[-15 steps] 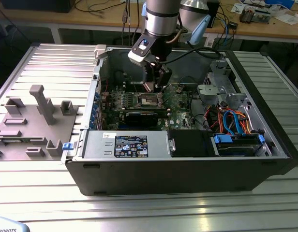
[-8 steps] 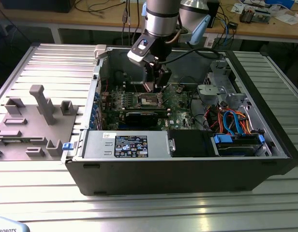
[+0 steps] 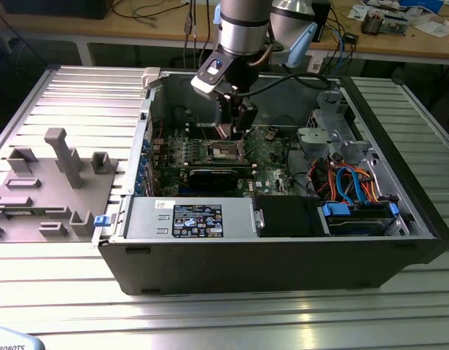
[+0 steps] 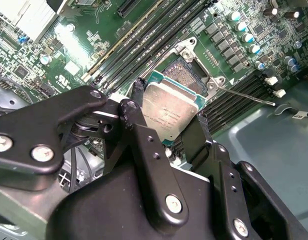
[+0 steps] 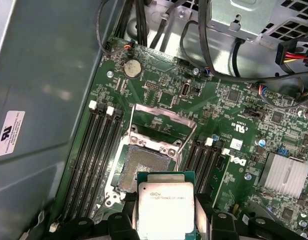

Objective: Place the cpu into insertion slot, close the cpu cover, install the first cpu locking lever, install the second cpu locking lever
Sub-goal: 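Place the cpu into insertion slot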

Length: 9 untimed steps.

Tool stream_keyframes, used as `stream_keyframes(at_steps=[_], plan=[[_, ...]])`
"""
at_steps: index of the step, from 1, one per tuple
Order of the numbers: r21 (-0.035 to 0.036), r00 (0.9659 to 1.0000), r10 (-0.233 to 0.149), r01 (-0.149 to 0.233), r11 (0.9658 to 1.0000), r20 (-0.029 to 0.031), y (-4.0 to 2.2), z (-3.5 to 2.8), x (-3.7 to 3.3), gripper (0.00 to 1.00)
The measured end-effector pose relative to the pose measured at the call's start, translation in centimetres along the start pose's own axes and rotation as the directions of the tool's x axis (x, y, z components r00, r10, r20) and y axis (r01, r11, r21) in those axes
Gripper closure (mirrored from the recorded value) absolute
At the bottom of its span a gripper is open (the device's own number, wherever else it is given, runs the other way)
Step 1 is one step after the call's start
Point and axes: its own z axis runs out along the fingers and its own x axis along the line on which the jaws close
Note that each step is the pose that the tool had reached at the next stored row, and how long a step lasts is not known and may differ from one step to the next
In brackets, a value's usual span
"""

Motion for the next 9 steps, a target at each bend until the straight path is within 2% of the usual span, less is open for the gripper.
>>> stream_keyframes(at_steps=[9], plan=[[0.0005, 0.9995, 0.032, -0.032, 0.9995, -0.0006, 0.00, 0.05, 0.00, 0.45]])
